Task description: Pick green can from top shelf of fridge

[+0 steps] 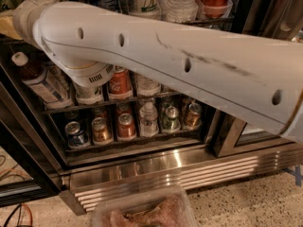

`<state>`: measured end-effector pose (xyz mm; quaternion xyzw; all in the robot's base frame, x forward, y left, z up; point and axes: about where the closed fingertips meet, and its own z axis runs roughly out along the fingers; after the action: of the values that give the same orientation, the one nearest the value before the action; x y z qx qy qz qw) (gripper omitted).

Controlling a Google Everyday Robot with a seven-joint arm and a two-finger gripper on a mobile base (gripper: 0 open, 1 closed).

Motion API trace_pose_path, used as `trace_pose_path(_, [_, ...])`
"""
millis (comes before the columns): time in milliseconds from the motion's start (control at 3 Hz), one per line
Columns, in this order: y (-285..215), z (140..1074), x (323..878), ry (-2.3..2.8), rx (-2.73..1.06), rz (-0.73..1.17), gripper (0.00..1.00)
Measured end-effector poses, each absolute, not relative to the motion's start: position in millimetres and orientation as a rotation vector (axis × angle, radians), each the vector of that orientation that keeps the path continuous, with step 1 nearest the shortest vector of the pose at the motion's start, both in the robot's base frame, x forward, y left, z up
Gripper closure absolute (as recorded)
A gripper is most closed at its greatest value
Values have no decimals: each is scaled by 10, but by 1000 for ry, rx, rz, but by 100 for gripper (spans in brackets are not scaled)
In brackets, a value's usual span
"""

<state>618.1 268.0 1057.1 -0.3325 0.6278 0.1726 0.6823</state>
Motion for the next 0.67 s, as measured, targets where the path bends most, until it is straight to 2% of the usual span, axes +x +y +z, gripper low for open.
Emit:
trace_pose_path(333, [2680, 10571, 6181, 1408, -746, 387, 96])
trace_pose_path(667, [2680, 10572, 6180, 1408, -746, 387, 100])
